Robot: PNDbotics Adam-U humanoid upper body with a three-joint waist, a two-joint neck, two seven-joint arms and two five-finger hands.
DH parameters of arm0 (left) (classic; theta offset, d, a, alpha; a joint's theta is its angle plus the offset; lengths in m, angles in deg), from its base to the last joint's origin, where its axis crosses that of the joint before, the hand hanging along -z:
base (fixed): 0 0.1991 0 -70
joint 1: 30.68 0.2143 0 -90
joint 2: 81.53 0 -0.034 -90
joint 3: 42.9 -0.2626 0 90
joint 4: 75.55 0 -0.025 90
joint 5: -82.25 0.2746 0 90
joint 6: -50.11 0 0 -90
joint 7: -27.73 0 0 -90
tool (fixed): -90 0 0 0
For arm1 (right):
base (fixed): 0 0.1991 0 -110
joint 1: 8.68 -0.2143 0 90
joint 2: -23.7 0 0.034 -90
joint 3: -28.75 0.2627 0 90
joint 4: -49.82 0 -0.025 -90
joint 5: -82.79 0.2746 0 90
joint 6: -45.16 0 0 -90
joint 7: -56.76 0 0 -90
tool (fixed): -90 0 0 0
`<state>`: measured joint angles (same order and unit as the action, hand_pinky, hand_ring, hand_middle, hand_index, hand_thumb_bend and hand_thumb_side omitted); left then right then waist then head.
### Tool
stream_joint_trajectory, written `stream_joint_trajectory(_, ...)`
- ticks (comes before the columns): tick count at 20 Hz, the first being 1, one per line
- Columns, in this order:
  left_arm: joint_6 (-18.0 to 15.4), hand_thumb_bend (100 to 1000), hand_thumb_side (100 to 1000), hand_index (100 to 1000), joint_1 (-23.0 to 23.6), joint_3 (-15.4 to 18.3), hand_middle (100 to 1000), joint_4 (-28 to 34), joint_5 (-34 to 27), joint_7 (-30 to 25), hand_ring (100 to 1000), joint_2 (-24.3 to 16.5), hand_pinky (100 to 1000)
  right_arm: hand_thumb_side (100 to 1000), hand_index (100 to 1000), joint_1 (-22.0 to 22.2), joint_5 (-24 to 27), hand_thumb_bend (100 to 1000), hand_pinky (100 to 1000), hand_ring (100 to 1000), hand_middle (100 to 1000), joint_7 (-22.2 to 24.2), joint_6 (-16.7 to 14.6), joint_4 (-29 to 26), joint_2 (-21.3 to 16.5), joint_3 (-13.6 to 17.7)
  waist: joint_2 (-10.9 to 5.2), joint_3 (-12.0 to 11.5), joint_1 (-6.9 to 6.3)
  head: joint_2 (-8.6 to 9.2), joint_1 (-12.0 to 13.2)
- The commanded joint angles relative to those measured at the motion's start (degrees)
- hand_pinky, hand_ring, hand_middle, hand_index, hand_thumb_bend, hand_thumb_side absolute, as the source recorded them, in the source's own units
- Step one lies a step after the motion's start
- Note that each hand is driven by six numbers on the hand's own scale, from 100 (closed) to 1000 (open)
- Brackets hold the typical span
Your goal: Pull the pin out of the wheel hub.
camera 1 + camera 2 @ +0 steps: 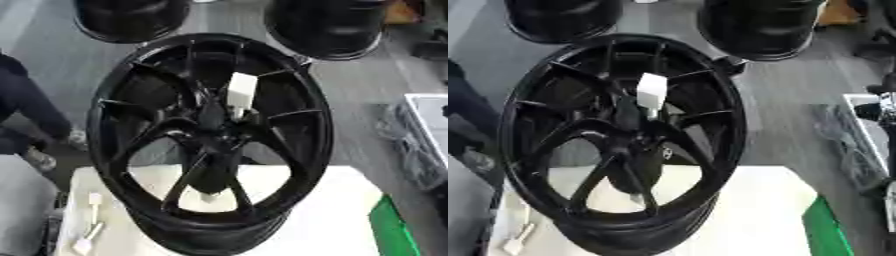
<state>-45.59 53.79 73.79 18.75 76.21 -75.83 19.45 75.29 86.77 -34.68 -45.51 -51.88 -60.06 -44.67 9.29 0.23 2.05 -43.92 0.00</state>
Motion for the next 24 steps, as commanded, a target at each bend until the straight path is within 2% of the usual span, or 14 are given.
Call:
stream_joint_trajectory(1,0.0,791,520,636,-0.4,0.3,518,1.0,0.1,0.1,498,-0.7,500,612,857,-0.4,-0.2,100,643,568,689,-0.4,0.0,-1.0,-0.7,0.3,-0.53,0.0,-0.08,0.35,0.0)
stream_joint_trajectory(8,0.1,789,519,635,-0.4,0.3,518,0.9,0.1,0.1,498,-0.7,499,596,860,-0.7,-0.4,100,644,568,688,-0.1,0.0,-1.6,-1.1,-0.1,-0.6,0.1,-0.06,0.1,-0.2)
stream_joint_trajectory(11,0.1,789,519,635,-0.3,0.3,518,0.9,0.2,0.0,499,-0.8,499,548,864,-1.4,-1.0,100,645,566,690,0.7,0.0,-2.8,-3.5,-0.6,-0.71,0.0,0.07,0.19,-0.4)
stream_joint_trajectory(15,0.3,790,520,636,-0.3,0.1,519,0.8,0.2,-0.1,499,-1.0,499,509,877,-4.4,-0.8,100,647,564,704,3.7,-0.7,-6.7,-11.8,-3.7,-1.07,-0.2,0.57,-0.12,-0.7)
stream_joint_trajectory(17,0.4,790,520,636,-0.2,0.0,519,0.7,0.4,-0.2,499,-1.0,499,509,877,-5.4,-0.3,100,647,564,704,5.0,-0.5,-8.0,-14.3,-4.7,-1.16,-0.2,0.63,-0.08,-0.7)
stream_joint_trajectory(18,0.4,790,520,635,-0.2,0.0,519,0.7,0.4,-0.3,499,-1.1,499,468,893,-6.3,-0.1,100,647,558,721,5.9,-0.5,-8.8,-16.1,-5.7,-1.24,-0.3,0.77,-0.11,-0.8)
stream_joint_trajectory(21,0.5,791,520,635,-0.1,-0.3,519,0.7,0.6,-0.5,499,-1.4,499,390,905,-12.7,1.8,100,652,561,735,12.0,-0.2,-11.1,-24.6,-11.7,-1.51,-0.7,1.08,-0.19,-1.2)
stream_joint_trajectory(24,0.5,792,520,635,-0.1,-0.5,520,0.7,0.6,-0.7,499,-1.5,499,340,915,-18.7,2.8,100,654,561,749,17.6,1.6,-10.1,-29.3,-16.8,-1.64,-1.1,1.27,-0.2,-1.7)
